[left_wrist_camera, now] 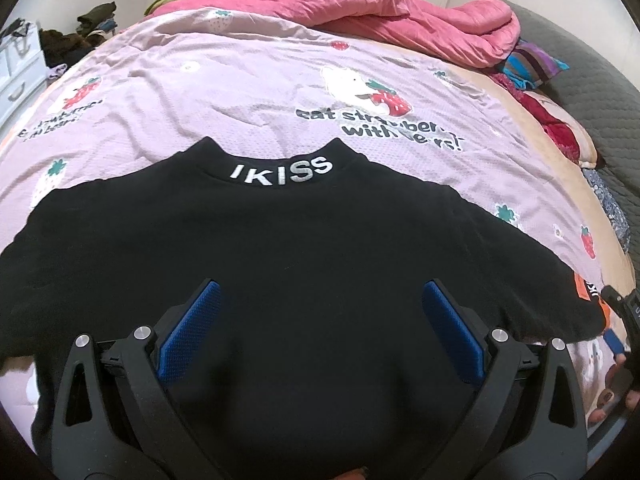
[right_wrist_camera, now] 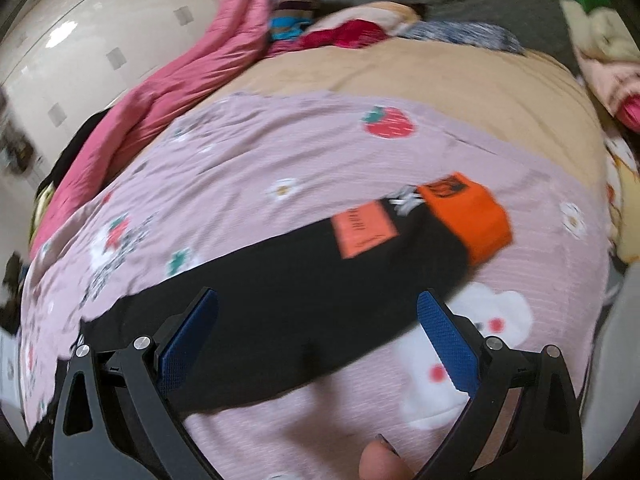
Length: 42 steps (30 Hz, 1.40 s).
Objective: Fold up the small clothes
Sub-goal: 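Move the right tool to the orange sleeve cuff and close on it, then lift the sleeve by its cuff with the right tool toward the left tool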
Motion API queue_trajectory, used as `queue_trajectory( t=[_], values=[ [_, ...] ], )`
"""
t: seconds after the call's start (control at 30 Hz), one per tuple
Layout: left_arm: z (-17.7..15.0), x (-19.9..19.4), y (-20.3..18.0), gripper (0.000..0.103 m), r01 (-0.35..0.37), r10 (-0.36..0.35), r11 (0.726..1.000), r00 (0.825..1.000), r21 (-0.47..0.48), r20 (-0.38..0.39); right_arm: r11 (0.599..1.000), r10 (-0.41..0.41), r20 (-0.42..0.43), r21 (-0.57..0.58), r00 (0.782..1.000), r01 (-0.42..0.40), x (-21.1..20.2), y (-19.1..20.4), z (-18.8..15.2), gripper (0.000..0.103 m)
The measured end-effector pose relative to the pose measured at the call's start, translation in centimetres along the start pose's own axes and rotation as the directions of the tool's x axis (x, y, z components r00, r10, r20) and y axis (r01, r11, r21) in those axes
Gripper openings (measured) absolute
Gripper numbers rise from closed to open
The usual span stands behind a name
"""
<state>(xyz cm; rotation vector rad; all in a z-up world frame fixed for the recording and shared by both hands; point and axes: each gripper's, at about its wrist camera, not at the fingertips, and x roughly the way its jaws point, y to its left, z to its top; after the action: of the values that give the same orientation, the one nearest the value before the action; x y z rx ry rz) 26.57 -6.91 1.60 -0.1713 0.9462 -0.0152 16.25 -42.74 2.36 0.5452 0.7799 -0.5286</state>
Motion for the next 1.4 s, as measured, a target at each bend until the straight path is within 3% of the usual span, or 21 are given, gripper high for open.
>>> queue_trajectory(
  t=[0.1, 0.23, 0.5, 0.57, 0.63, 0.67, 0.7, 0.8, 1.0, 1.17, 1.4],
  values=[
    [0.2, 0.7, -0.5, 0.095, -0.012, 0.012, 1.0, 1.0, 0.022, -0.011, 0.998, -0.031, -0.013, 0.048, 0.999, 0.031, 0.9, -1.8, 0.4, 0.099],
    [0.5, 1.5, -0.7, 0.095, -0.018, 0.018, 1.0, 1.0, 0.026, -0.022, 0.992, -0.017, -0.054, 0.123, 0.998, 0.023, 2.6, -3.7, 0.7, 0.099],
    [0.8, 2.6, 0.0, 0.095, -0.022, 0.022, 1.0, 0.999, 0.002, -0.036, 0.979, -0.01, -0.054, 0.204, 0.998, 0.021, 5.1, -5.2, 2.7, 0.099],
    [0.8, 2.7, 0.4, 0.095, -0.022, 0.022, 1.0, 0.999, -0.003, -0.038, 0.972, -0.028, -0.033, 0.231, 0.999, 0.035, 5.5, -5.3, 3.1, 0.089],
    [0.8, 2.6, 0.6, 0.095, -0.029, 0.028, 1.0, 0.999, -0.005, -0.036, 0.968, -0.053, -0.015, 0.247, 0.999, 0.054, 5.5, -5.5, 3.2, 0.056],
    [0.9, 2.5, 0.8, 0.095, -0.031, 0.031, 0.999, 0.999, -0.006, -0.035, 0.966, -0.051, -0.01, 0.254, 0.999, 0.052, 5.5, -5.6, 3.2, 0.047],
    [0.9, 2.5, 1.1, 0.095, -0.032, 0.031, 0.999, 0.999, -0.011, -0.035, 0.962, -0.035, -0.001, 0.27, 0.999, 0.034, 5.5, -5.8, 3.1, 0.031],
    [0.8, 2.0, 1.8, 0.095, -0.029, 0.028, 0.999, 0.999, -0.023, -0.031, 0.958, 0.037, 0.028, 0.283, 0.999, -0.044, 5.2, -5.9, 3.3, 0.023],
    [0.7, 0.5, 3.3, 0.095, -0.012, 0.011, 0.998, 1.0, -0.059, -0.01, 0.967, 0.168, 0.148, 0.169, 0.975, -0.193, 2.7, -3.0, 3.7, 0.022],
    [0.7, -0.9, 4.4, 0.095, -0.01, 0.011, 0.997, 1.0, -0.079, 0.011, 0.954, 0.245, 0.163, 0.136, 0.956, -0.268, 1.7, -1.9, 3.7, 0.022],
    [0.8, -2.7, 5.9, 0.095, 0.002, 0.003, 0.993, 0.999, -0.114, 0.04, 0.923, 0.373, 0.21, 0.015, 0.904, -0.384, -1.4, 0.6, 3.4, 0.02]
  ],
)
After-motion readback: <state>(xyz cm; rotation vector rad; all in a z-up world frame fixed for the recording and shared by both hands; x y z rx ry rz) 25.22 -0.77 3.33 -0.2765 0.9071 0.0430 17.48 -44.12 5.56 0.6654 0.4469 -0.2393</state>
